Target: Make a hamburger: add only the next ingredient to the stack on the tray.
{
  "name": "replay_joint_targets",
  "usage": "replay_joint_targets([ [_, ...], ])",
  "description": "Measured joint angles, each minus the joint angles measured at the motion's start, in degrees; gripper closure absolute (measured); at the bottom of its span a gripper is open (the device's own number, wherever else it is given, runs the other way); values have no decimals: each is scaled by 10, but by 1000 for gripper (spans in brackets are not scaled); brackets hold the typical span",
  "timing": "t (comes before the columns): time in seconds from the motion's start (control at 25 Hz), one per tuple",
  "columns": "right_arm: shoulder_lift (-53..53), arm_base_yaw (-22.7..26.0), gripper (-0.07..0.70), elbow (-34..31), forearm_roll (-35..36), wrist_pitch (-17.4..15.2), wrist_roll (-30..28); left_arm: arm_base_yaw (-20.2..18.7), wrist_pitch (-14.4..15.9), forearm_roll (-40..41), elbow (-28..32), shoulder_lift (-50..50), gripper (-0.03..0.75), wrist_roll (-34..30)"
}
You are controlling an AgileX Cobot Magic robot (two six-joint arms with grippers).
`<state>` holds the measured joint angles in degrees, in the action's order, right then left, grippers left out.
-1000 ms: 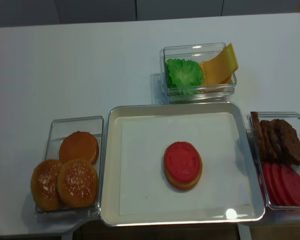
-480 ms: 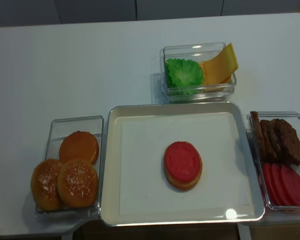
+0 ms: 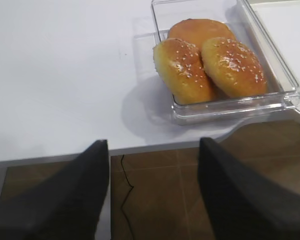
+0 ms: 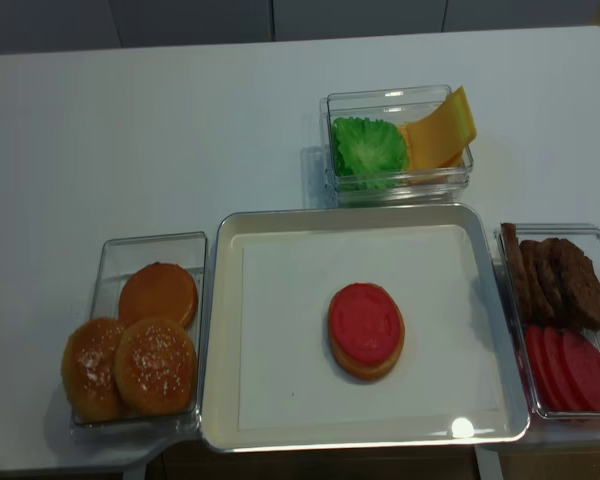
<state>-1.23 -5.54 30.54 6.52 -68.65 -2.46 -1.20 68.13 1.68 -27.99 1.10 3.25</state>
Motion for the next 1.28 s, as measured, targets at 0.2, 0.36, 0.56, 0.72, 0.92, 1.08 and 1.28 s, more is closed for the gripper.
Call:
replay_joint_targets([
  [0.2, 0, 0, 137, -31, 0, 18, -4, 0, 0, 0, 0, 0, 293, 0],
  [0.36, 0, 0, 138, -32, 0, 24, -6, 0, 0, 0, 0, 0, 293, 0],
  [0.56, 0, 0, 139, -32, 0, 24, -6, 0, 0, 0, 0, 0, 293, 0],
  [0.72, 0, 0, 139, -32, 0, 24, -6, 0, 0, 0, 0, 0, 293, 0],
  [0.92, 0, 0, 144, -32, 0, 24, -6, 0, 0, 0, 0, 0, 293, 0],
  [1.08, 0, 0, 152, -32, 0, 24, -6, 0, 0, 0, 0, 0, 293, 0],
  [1.28, 0, 0, 160, -32, 0, 24, -6, 0, 0, 0, 0, 0, 293, 0],
])
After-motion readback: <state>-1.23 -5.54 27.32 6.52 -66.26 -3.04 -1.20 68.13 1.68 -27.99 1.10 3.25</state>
